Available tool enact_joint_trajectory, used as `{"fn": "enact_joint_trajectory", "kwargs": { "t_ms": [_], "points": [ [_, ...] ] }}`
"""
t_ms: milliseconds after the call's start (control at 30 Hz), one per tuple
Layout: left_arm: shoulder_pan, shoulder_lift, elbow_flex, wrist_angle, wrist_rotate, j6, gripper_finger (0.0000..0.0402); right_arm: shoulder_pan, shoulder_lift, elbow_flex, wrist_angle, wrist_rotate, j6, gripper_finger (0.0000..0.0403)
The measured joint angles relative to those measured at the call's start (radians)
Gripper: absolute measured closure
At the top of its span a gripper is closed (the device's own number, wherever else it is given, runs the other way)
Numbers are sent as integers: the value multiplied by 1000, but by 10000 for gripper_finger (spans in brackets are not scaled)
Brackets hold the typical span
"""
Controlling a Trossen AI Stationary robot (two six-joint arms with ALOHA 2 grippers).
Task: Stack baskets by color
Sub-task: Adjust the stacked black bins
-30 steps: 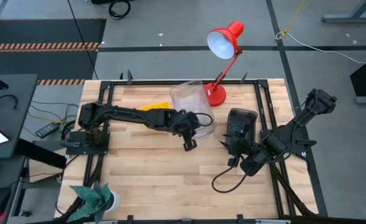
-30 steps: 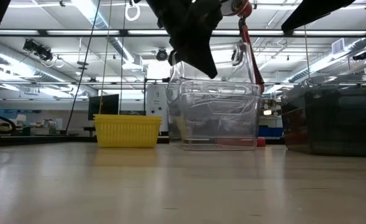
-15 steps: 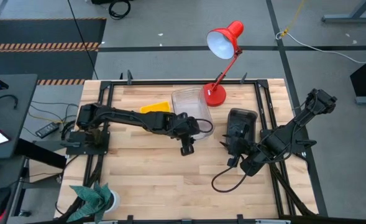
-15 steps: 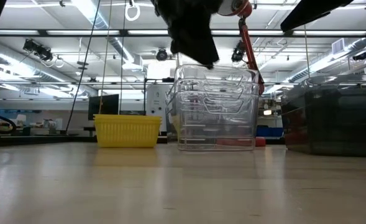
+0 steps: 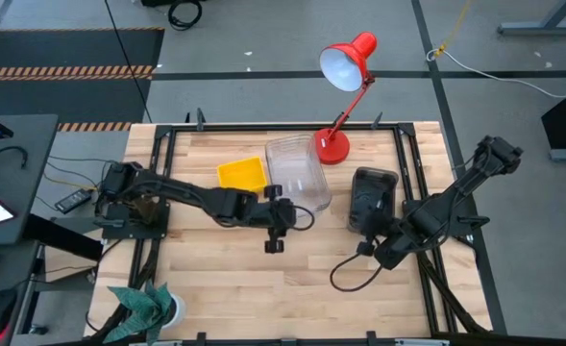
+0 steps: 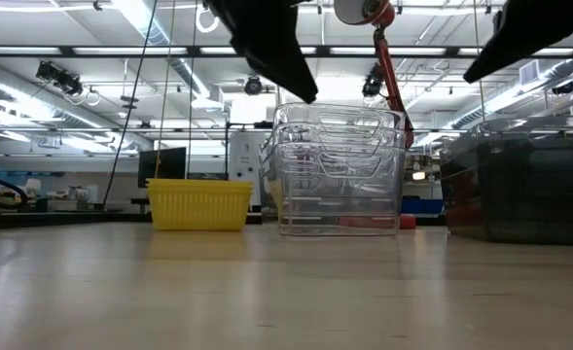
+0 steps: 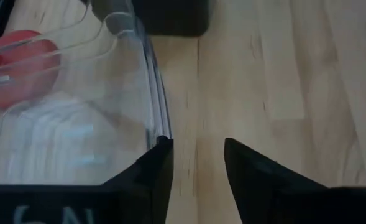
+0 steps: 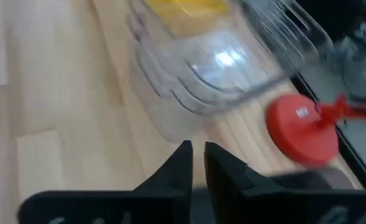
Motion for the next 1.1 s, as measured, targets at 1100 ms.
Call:
{"fn": "enact_joint_trajectory", "kwargs": {
  "t_ms": [1100],
  "points": [
    [-151,-624,-649,336,-221,-137,285,-178,-50,1,-5,-658,-163,399]
  ]
}}
